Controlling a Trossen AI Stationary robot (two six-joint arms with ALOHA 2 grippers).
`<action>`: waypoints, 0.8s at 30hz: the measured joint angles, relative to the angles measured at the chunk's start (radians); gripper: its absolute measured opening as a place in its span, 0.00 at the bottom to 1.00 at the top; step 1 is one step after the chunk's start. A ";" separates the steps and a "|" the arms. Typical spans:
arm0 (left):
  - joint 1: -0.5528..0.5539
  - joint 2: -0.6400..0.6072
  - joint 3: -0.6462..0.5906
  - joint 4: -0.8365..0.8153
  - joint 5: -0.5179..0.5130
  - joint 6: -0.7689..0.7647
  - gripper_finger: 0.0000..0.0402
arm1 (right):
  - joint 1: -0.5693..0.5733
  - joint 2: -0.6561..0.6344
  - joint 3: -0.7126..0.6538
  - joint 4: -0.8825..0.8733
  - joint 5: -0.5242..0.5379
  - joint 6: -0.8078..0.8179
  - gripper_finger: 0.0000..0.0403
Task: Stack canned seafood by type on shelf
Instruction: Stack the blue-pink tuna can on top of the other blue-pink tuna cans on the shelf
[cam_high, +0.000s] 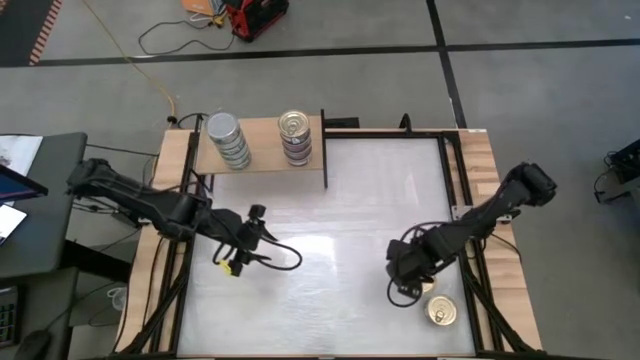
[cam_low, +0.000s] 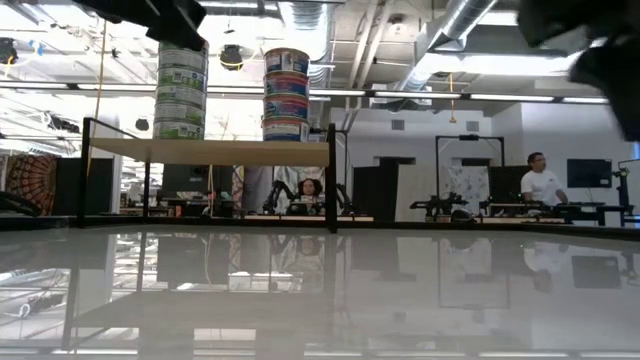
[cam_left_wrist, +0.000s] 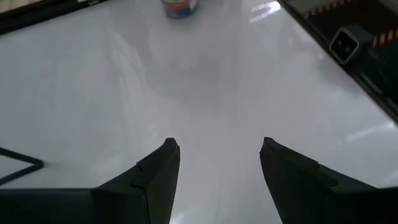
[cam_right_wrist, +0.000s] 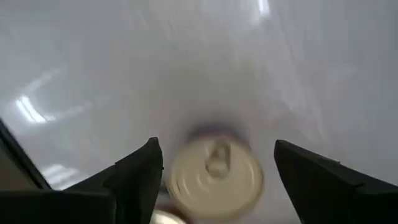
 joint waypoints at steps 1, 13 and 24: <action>-0.004 0.000 -0.013 0.028 -0.003 -0.016 0.53 | 0.009 0.006 0.000 -0.024 -0.015 0.021 0.81; -0.175 0.004 -0.037 0.159 -0.143 -0.110 0.53 | 0.064 0.130 -0.079 -0.053 -0.188 0.103 0.76; -0.297 0.006 -0.037 0.286 -0.266 -0.137 0.53 | -0.038 0.243 -0.023 0.063 -0.118 -0.092 0.76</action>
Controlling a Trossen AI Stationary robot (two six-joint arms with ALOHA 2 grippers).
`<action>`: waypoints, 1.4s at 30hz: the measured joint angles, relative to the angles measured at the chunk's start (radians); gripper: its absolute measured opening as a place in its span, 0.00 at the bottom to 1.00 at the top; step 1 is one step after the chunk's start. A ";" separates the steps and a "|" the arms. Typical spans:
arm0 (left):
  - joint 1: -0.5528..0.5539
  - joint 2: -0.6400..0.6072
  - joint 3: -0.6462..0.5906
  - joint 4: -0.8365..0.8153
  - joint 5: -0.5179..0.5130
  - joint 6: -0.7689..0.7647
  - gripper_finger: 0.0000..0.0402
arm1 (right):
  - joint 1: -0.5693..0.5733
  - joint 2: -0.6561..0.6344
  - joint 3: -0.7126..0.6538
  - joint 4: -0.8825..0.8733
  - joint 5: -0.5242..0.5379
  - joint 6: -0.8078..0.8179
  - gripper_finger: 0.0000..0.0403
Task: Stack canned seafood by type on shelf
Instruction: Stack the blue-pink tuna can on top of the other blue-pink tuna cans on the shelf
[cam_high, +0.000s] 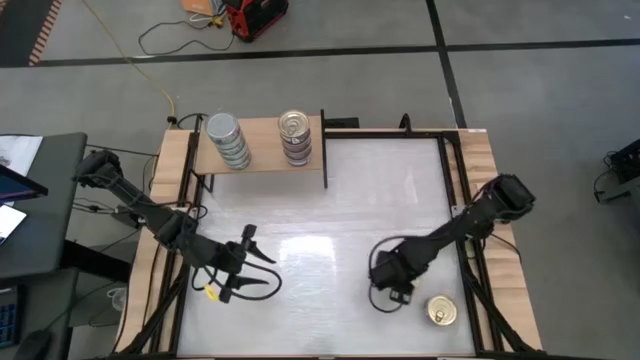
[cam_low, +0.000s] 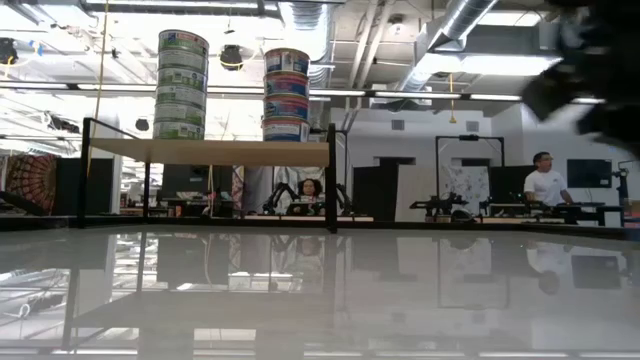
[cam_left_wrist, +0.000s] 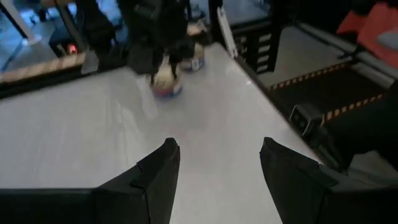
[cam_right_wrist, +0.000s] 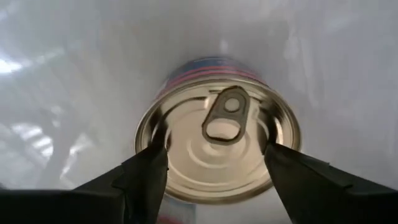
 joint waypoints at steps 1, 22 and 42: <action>-0.001 0.000 0.000 0.018 0.002 0.006 0.53 | -0.015 0.001 0.013 0.012 0.036 -0.021 0.76; 0.016 0.056 0.001 0.079 0.008 0.033 0.53 | -0.262 -0.129 -0.015 0.237 0.148 -0.297 0.76; 0.122 0.272 -0.093 0.459 0.353 0.137 0.53 | -0.333 -0.127 -0.113 0.373 0.031 -0.374 0.51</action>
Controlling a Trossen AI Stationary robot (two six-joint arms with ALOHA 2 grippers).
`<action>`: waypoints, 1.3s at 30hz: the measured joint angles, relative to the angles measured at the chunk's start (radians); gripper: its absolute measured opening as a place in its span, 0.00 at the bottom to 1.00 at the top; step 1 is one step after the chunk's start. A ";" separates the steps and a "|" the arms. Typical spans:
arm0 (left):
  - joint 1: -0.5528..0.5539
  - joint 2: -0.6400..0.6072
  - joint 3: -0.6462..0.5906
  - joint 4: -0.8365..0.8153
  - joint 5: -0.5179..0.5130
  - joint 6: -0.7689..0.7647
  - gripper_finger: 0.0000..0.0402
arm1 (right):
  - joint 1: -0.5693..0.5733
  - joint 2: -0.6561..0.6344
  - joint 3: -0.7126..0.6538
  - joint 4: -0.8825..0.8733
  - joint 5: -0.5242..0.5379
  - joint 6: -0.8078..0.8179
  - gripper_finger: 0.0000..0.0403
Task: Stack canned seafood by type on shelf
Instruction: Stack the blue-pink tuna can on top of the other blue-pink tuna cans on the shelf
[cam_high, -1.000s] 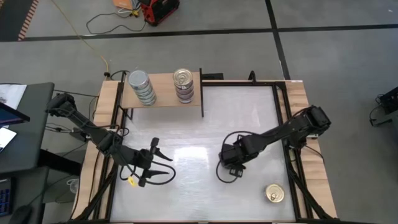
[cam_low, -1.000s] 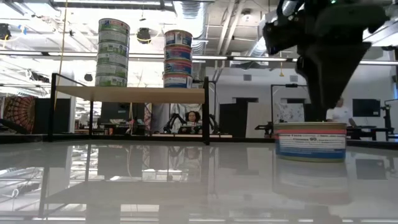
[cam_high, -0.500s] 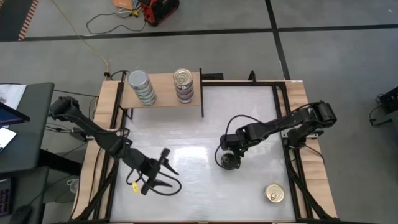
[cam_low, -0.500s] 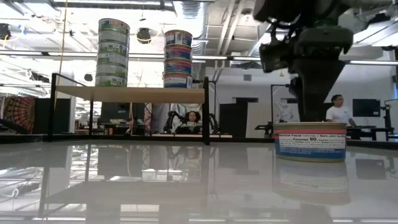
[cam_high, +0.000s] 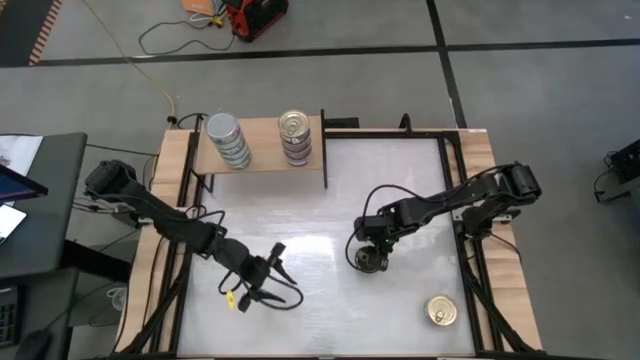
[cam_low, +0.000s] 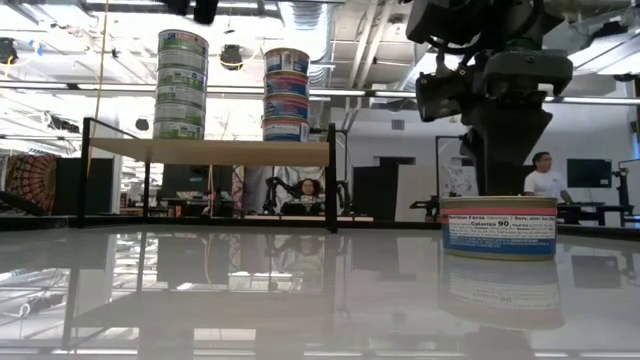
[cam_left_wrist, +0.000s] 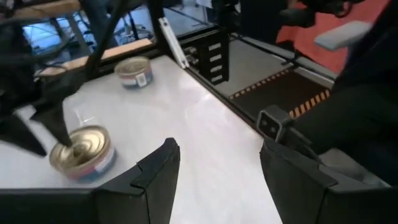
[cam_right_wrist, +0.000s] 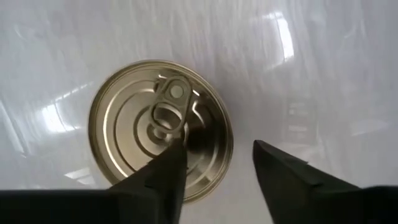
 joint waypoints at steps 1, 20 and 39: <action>0.007 -0.001 -0.027 0.038 0.000 -0.011 0.53 | 0.000 0.000 0.000 0.000 0.001 -0.004 0.48; 0.001 -0.203 -0.282 0.144 -0.201 -0.115 0.53 | -0.003 -0.007 -0.069 0.048 0.030 0.004 0.08; -0.033 -0.291 -0.282 0.016 -0.265 -0.104 0.53 | -0.193 -0.052 -0.072 -0.043 0.136 -0.089 0.08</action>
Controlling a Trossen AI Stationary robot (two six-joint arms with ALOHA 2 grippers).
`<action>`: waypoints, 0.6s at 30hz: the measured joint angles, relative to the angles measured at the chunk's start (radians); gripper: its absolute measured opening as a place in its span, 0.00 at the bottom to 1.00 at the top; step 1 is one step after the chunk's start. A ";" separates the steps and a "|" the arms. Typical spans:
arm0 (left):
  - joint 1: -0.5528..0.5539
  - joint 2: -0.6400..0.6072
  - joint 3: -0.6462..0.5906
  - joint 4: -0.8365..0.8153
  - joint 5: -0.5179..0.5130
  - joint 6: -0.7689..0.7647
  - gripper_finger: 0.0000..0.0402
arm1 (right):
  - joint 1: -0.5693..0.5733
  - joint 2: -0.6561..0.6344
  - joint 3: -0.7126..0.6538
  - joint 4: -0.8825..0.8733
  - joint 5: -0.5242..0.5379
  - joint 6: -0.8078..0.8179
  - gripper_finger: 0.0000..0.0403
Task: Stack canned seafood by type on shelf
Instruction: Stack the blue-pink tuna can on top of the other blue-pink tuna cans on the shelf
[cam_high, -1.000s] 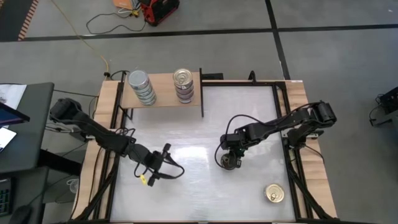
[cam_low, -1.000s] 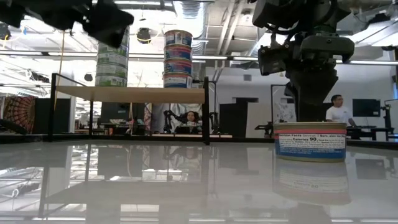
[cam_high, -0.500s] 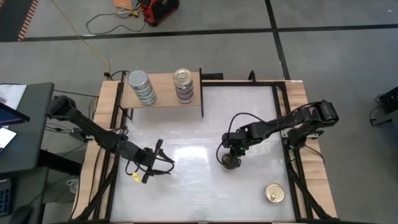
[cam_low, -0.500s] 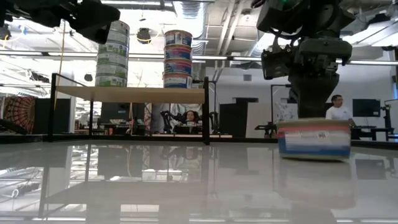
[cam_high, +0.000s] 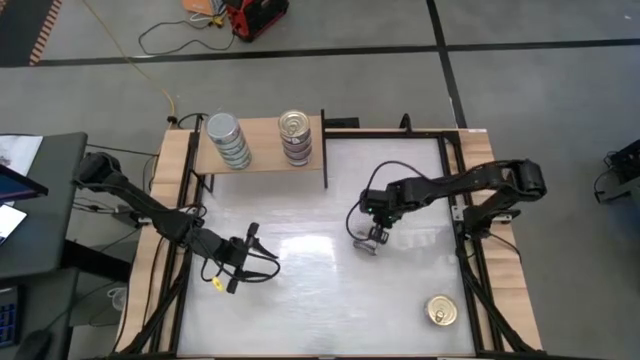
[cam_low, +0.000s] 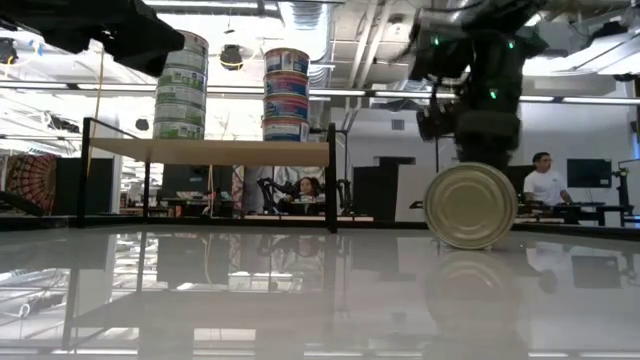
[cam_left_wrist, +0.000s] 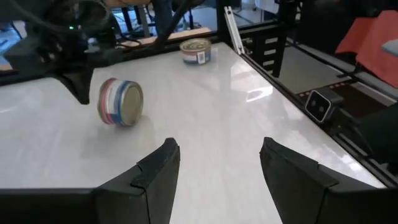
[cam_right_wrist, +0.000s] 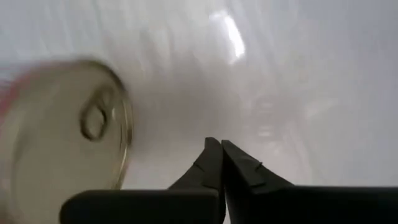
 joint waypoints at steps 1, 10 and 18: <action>-0.005 -0.007 0.000 -0.004 -0.012 0.000 0.53 | -0.004 -0.014 0.012 -0.022 0.007 -0.012 0.09; -0.022 -0.054 0.000 -0.087 -0.154 -0.096 0.53 | 0.104 -0.146 0.132 -0.203 0.009 -0.078 0.26; -0.020 -0.054 0.000 -0.107 -0.334 -0.063 0.53 | 0.273 -0.117 0.133 -0.132 0.029 0.064 0.71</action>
